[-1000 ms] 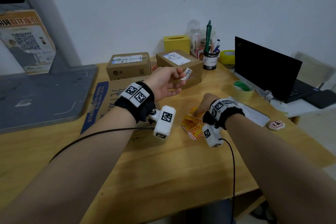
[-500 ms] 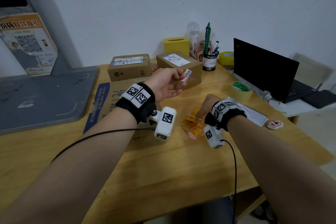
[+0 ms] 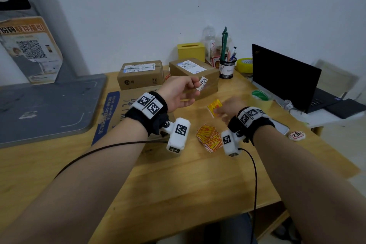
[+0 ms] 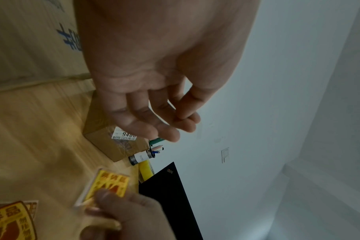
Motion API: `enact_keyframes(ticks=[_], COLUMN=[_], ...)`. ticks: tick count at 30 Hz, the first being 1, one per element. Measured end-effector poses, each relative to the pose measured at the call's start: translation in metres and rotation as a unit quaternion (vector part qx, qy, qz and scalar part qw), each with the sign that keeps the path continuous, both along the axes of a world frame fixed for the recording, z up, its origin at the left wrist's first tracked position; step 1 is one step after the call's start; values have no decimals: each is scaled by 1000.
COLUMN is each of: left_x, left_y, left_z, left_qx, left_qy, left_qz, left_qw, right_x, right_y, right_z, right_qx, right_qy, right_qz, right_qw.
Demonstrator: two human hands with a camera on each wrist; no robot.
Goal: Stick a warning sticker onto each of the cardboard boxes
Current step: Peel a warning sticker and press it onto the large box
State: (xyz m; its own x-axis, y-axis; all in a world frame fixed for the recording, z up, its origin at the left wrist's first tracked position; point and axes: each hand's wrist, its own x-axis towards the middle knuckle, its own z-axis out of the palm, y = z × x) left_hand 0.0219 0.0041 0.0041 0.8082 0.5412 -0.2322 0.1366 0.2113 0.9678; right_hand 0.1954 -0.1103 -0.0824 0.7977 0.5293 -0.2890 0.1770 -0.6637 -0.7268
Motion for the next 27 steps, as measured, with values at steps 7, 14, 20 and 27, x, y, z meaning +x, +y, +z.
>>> enact_keyframes(ticks=[7, 14, 20, 27], left_x=[-16, -50, -73, -87], left_y=[22, 56, 76, 82], left_z=[4, 0, -4, -7], left_qx=[76, 129, 127, 117], left_qy=[-22, -52, -73, -75], left_qz=[59, 100, 115, 100], left_qw=[995, 985, 983, 985], right_x=[-44, -85, -102, -116], right_y=[20, 53, 69, 76], right_z=[67, 90, 91, 92], right_qx=[218, 267, 271, 323], right_qy=[86, 153, 162, 145], right_qz=[53, 145, 175, 142], right_qw=[971, 940, 933, 924])
